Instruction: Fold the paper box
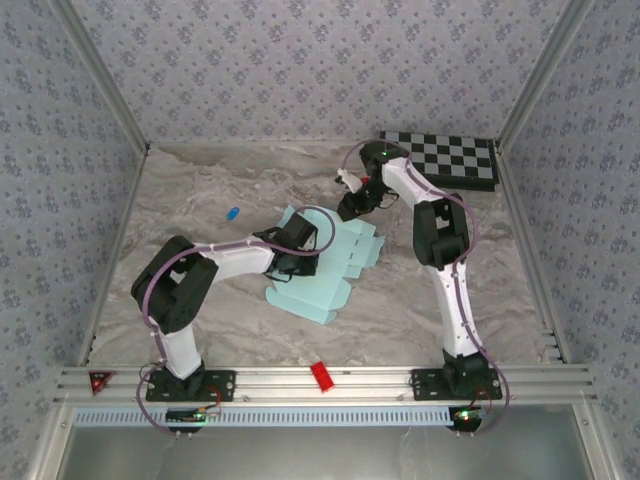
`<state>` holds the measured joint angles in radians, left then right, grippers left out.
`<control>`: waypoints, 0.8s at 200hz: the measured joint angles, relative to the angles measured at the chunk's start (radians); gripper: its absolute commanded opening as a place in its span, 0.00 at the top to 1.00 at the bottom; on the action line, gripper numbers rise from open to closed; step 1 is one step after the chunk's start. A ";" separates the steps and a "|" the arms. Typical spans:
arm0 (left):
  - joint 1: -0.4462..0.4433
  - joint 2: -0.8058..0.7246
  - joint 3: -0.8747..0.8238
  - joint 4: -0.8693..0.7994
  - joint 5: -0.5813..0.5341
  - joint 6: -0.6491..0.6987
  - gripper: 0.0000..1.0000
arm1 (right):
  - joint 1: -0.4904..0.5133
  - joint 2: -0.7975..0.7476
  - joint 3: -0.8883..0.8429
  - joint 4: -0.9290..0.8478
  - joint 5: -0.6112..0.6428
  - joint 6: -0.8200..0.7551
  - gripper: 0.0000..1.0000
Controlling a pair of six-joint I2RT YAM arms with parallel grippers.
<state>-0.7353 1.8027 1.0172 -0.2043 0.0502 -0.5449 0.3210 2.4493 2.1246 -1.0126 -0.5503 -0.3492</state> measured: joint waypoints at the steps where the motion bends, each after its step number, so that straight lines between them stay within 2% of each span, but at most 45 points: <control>1: 0.000 0.000 0.000 0.000 0.000 0.000 1.00 | 0.000 0.000 0.000 -0.001 0.000 -0.002 0.70; 54: 0.000 -0.001 0.000 0.000 0.000 0.000 1.00 | -0.003 -0.003 -0.004 -0.008 -0.004 -0.066 0.86; 78: 0.000 -0.003 0.000 -0.001 0.001 0.000 0.99 | -0.003 -0.041 -0.064 0.028 -0.003 -0.095 0.93; 102: 0.000 -0.012 -0.001 -0.011 -0.003 -0.005 0.90 | 0.000 -0.117 -0.157 0.079 0.013 -0.132 0.99; 118: 0.000 -0.029 -0.010 -0.028 -0.003 -0.010 0.75 | 0.003 -0.169 -0.214 0.128 0.025 -0.151 1.00; 139: 0.000 -0.067 -0.024 -0.053 -0.005 -0.021 0.66 | 0.008 -0.224 -0.264 0.193 0.057 -0.182 1.00; 160: 0.003 -0.130 -0.062 -0.056 -0.014 -0.037 0.62 | 0.016 -0.264 -0.286 0.235 0.095 -0.217 1.00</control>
<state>-0.7319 1.6730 0.9554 -0.2607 0.0357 -0.5816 0.3367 2.1849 1.8385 -0.7776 -0.4549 -0.5659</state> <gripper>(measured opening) 0.353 0.051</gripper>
